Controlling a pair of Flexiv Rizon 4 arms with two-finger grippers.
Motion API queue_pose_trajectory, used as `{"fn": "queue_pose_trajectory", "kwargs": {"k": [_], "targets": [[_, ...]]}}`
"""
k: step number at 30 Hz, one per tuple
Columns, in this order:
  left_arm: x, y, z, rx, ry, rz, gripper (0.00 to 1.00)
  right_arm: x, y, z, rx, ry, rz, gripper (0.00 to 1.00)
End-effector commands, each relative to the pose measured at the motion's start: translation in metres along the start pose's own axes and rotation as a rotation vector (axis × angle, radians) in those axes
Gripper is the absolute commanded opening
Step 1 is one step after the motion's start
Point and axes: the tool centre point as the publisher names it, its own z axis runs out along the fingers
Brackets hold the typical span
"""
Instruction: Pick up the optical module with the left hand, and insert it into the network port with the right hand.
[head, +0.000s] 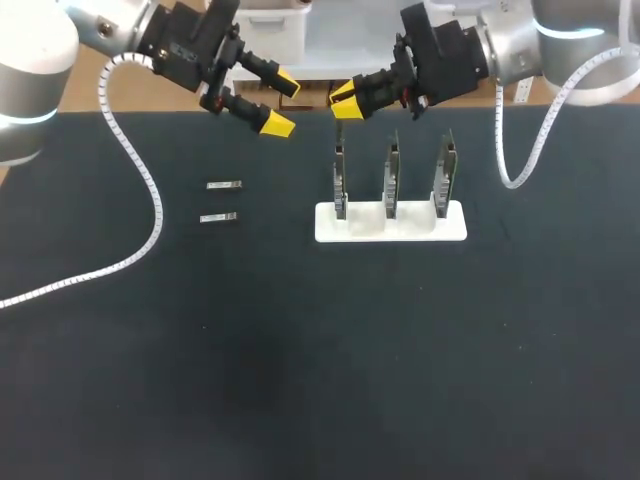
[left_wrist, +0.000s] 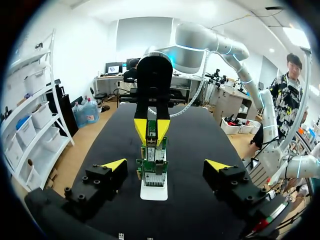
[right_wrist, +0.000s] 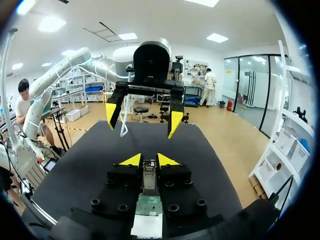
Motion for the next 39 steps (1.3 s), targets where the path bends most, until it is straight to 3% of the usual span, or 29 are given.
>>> {"fn": "queue_pose_trajectory", "kwargs": {"k": [1, 7, 13, 39], "targets": [[-0.001, 0.000, 0.000, 0.001, 0.005, -0.003, 1.00, -0.006, 0.015, -0.005, 0.031, 0.012, -0.007, 0.00], [-0.001, 0.000, 0.000, 0.001, 0.005, -0.003, 1.00, -0.011, 0.025, 0.001, 0.055, 0.037, -0.029, 0.00], [-0.001, 0.000, 0.000, 0.001, 0.005, -0.003, 1.00, -0.004, 0.025, 0.005, 0.056, 0.048, -0.013, 0.00], [-0.001, 0.000, 0.000, 0.001, 0.005, -0.003, 1.00, 0.009, 0.012, 0.009, 0.044, 0.076, 0.015, 0.00]]}}
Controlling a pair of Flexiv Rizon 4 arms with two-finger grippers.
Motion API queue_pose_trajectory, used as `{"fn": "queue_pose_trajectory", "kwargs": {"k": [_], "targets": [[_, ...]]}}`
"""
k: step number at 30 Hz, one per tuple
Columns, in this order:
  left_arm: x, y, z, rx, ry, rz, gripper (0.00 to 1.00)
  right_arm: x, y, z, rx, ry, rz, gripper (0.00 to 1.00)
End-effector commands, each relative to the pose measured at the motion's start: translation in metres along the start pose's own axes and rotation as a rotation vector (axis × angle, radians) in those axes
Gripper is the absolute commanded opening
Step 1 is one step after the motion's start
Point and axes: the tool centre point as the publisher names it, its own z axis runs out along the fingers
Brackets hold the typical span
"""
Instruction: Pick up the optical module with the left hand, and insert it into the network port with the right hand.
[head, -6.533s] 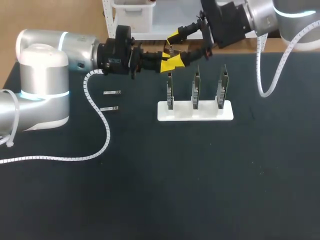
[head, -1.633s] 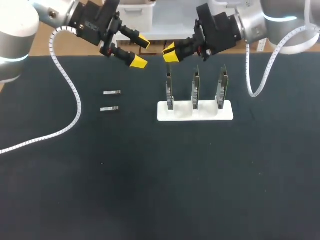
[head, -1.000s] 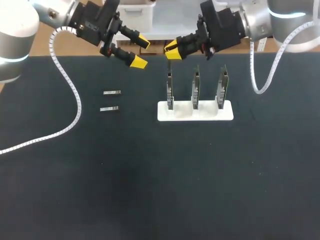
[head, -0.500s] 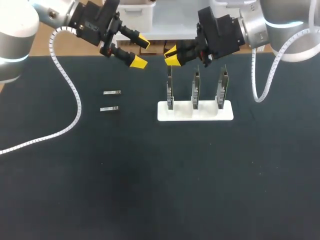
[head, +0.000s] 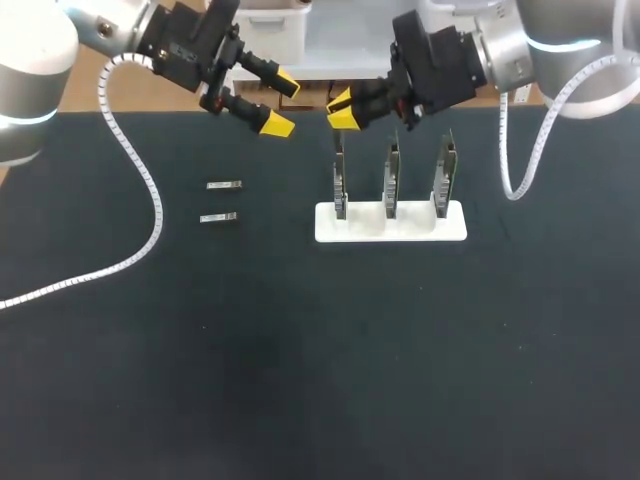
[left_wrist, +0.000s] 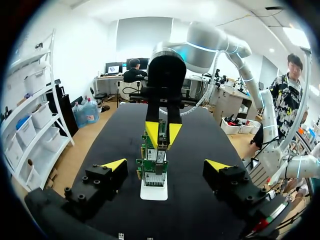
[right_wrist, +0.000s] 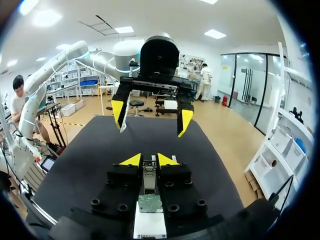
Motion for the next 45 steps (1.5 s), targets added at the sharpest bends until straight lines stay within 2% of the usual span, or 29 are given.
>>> {"fn": "queue_pose_trajectory", "kwargs": {"k": [1, 5, 13, 24, 35, 45], "targets": [[-0.001, 0.000, 0.000, 0.001, 0.006, -0.003, 1.00, 0.003, -0.003, 0.002, -0.007, 0.004, 0.007, 0.00], [-0.001, 0.000, 0.000, 0.001, 0.006, -0.003, 1.00, 0.005, -0.006, 0.003, -0.010, 0.009, 0.012, 0.00], [-0.001, 0.000, 0.000, 0.001, 0.006, -0.003, 1.00, -0.004, -0.007, 0.001, -0.009, -0.004, -0.007, 0.00], [-0.001, 0.000, 0.000, 0.001, 0.006, -0.003, 1.00, 0.006, 0.002, -0.001, -0.016, -0.002, 0.024, 0.00], [-0.001, 0.000, 0.000, 0.001, 0.006, -0.003, 1.00, -0.008, 0.007, -0.008, -0.005, -0.028, -0.014, 0.00], [-0.001, 0.000, 0.000, 0.001, 0.006, -0.003, 1.00, 0.003, 0.005, -0.002, -0.019, 0.000, 0.005, 0.00]]}}
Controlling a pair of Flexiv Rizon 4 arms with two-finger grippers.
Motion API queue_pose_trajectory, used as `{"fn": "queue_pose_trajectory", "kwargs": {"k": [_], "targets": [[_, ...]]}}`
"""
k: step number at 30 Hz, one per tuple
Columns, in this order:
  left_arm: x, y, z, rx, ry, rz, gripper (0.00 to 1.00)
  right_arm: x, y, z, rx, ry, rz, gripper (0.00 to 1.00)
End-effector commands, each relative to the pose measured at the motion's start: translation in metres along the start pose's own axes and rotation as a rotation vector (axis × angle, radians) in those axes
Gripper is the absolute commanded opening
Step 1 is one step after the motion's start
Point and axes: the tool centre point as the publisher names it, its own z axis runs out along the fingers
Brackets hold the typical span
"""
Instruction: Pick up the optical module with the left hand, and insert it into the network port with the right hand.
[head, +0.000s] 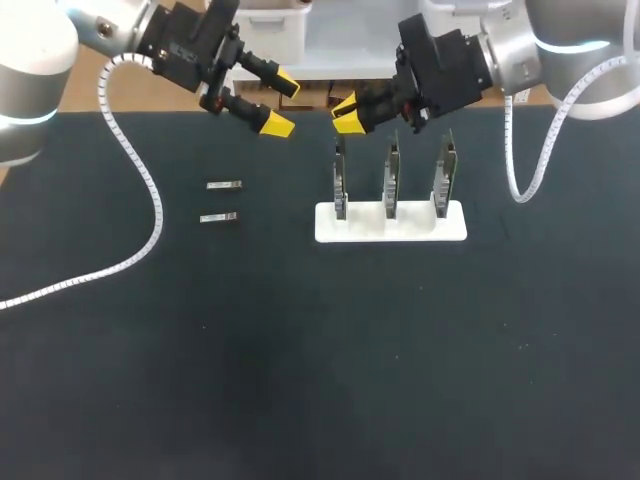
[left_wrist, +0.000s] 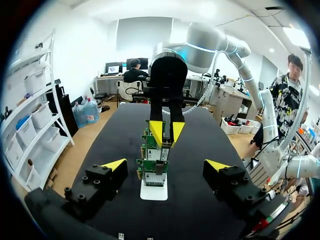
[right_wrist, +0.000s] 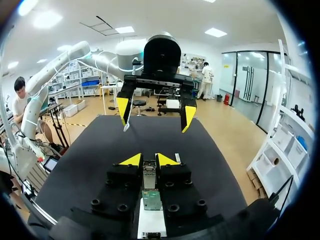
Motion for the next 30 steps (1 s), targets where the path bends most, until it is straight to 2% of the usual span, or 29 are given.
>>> {"fn": "queue_pose_trajectory", "kwargs": {"k": [1, 11, 21, 30], "targets": [[-0.001, 0.000, 0.000, 0.001, 0.006, -0.003, 1.00, 0.001, -0.003, 0.003, -0.002, 0.005, 0.002, 0.00], [-0.001, 0.000, 0.000, 0.001, 0.006, -0.003, 1.00, -0.011, -0.004, 0.004, -0.007, -0.010, -0.028, 0.00], [-0.001, 0.000, 0.000, 0.001, 0.006, -0.003, 1.00, 0.001, -0.003, 0.005, -0.008, 0.004, -0.004, 0.00], [-0.001, 0.000, 0.000, 0.001, 0.006, -0.003, 1.00, 0.002, -0.004, 0.004, -0.006, 0.005, 0.001, 0.00]]}}
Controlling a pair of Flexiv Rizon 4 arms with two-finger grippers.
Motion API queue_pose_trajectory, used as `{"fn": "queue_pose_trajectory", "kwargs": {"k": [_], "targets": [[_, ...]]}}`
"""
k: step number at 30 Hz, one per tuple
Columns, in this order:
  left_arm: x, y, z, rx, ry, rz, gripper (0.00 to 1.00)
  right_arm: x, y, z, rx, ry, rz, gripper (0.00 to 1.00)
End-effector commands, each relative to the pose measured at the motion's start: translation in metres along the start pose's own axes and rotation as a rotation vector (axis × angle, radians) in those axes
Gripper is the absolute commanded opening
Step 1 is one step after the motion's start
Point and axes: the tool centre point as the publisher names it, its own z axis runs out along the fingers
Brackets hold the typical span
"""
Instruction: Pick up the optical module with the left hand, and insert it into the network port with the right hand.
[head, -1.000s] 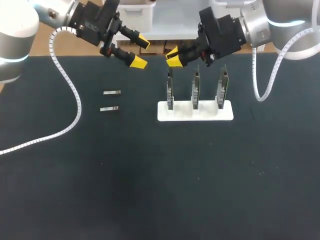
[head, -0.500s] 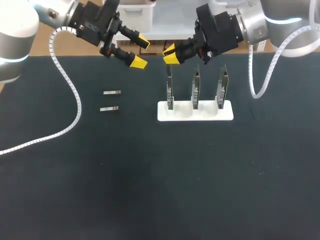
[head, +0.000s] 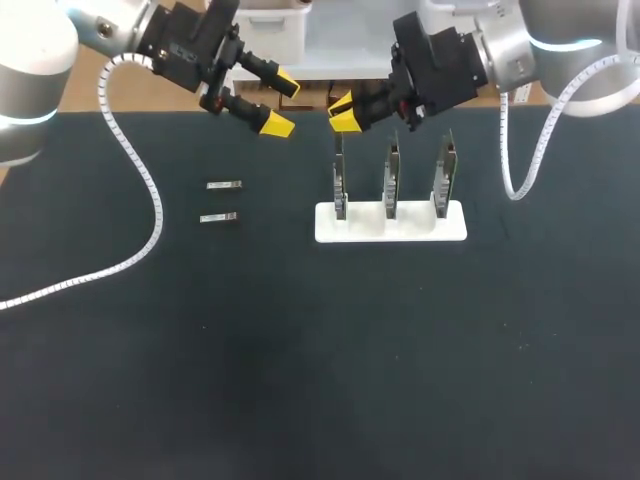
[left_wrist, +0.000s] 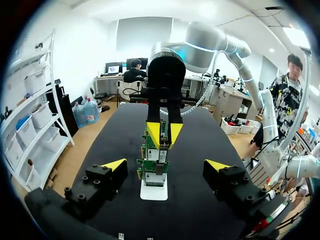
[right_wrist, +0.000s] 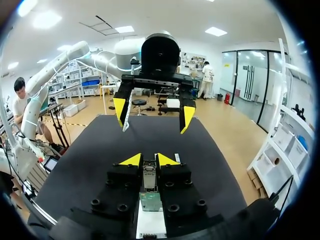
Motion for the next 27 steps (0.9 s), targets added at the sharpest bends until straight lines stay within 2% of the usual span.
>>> {"fn": "queue_pose_trajectory", "kwargs": {"k": [1, 7, 19, 27], "targets": [[-0.0011, 0.0004, -0.0002, 0.001, 0.006, -0.003, 1.00, 0.0034, -0.0001, 0.0010, -0.001, -0.001, -0.001, 0.00], [-0.0011, 0.0004, -0.0002, 0.001, 0.006, -0.003, 1.00, -0.0041, -0.0011, 0.0006, -0.007, -0.020, -0.019, 0.00], [-0.0011, 0.0004, -0.0002, 0.001, 0.006, -0.003, 1.00, 0.0030, 0.0000, 0.0009, -0.005, -0.012, -0.005, 0.00], [-0.0011, 0.0004, -0.0002, 0.001, 0.006, -0.003, 1.00, -0.0028, -0.0021, -0.0032, 0.004, -0.020, -0.021, 0.00]]}}
